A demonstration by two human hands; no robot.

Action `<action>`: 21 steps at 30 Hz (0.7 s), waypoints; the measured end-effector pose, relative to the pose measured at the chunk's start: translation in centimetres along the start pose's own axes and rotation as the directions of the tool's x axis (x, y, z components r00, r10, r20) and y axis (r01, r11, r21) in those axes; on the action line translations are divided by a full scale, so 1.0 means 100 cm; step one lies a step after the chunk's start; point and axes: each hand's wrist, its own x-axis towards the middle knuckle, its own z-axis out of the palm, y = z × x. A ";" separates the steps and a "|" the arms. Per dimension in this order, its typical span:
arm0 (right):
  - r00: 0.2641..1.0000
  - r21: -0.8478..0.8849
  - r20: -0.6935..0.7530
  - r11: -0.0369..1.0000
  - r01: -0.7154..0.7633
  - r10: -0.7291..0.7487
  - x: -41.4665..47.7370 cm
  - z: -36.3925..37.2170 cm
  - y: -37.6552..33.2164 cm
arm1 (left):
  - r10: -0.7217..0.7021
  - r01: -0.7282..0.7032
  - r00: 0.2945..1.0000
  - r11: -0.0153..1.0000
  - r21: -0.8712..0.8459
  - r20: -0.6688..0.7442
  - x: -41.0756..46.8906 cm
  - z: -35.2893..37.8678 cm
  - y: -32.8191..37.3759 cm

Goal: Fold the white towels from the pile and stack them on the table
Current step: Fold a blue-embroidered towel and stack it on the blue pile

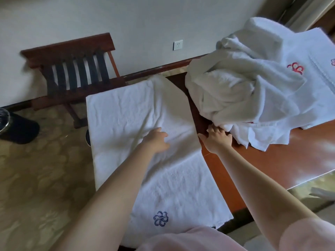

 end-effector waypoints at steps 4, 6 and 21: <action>0.972 0.026 -0.233 1.000 0.011 -0.005 -0.004 0.000 -0.024 | -0.001 0.001 0.999 1.000 0.002 -0.040 0.010 -0.004 -0.001; 0.931 0.055 -0.337 0.985 0.166 -0.138 -0.003 -0.005 -0.043 | -0.010 0.012 0.997 0.999 0.033 -0.070 0.015 -0.012 -0.004; 0.988 0.393 -0.125 0.910 0.132 -0.090 0.164 -0.089 -0.147 | -0.202 0.199 0.976 0.979 -0.038 -0.077 0.082 -0.080 -0.055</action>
